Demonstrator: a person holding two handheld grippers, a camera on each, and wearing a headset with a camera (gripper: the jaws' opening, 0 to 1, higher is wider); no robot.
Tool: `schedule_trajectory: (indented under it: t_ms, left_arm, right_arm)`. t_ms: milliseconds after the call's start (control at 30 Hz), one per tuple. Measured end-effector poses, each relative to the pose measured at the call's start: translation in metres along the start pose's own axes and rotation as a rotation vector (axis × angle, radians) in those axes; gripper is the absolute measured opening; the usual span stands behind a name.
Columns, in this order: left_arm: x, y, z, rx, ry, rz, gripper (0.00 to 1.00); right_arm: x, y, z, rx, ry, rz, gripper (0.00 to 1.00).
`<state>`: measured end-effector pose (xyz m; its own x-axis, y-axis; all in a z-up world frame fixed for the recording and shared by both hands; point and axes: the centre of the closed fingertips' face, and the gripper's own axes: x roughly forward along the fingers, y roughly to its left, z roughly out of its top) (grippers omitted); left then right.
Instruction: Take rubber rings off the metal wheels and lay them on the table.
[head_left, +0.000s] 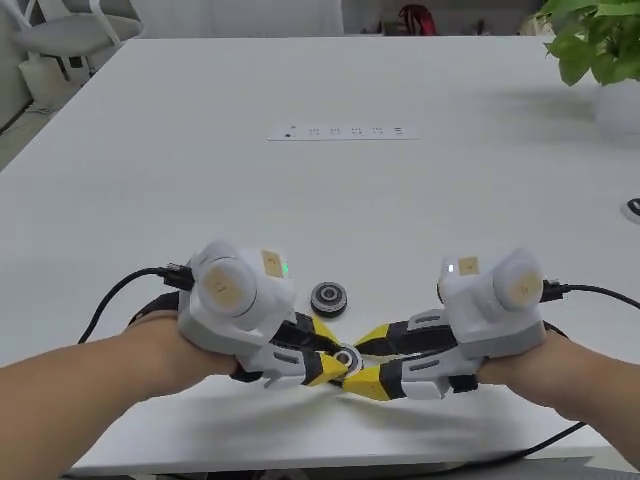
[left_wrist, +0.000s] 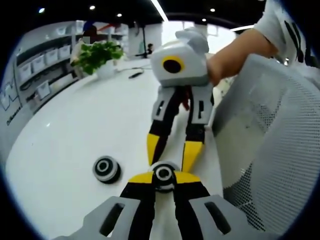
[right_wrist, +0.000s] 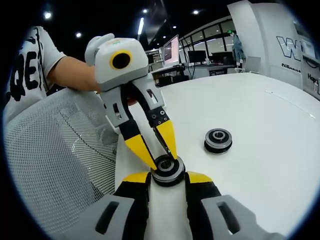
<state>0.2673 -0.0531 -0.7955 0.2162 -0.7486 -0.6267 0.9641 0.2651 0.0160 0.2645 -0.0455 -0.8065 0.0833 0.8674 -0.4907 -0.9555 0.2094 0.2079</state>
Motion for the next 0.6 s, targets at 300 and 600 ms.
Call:
schedule_trajectory:
  t_ms: [300, 600]
  left_arm:
    - [-0.0008, -0.0001, -0.0001, -0.004, -0.007, 0.004, 0.14]
    - [-0.0007, 0.0005, -0.0006, -0.015, -0.017, 0.008, 0.14]
  right_arm:
    - [-0.0032, 0.0009, -0.0011, 0.000, -0.002, -0.001, 0.21]
    - [-0.0058, 0.0001, -0.0048, -0.026, 0.015, -0.014, 0.16]
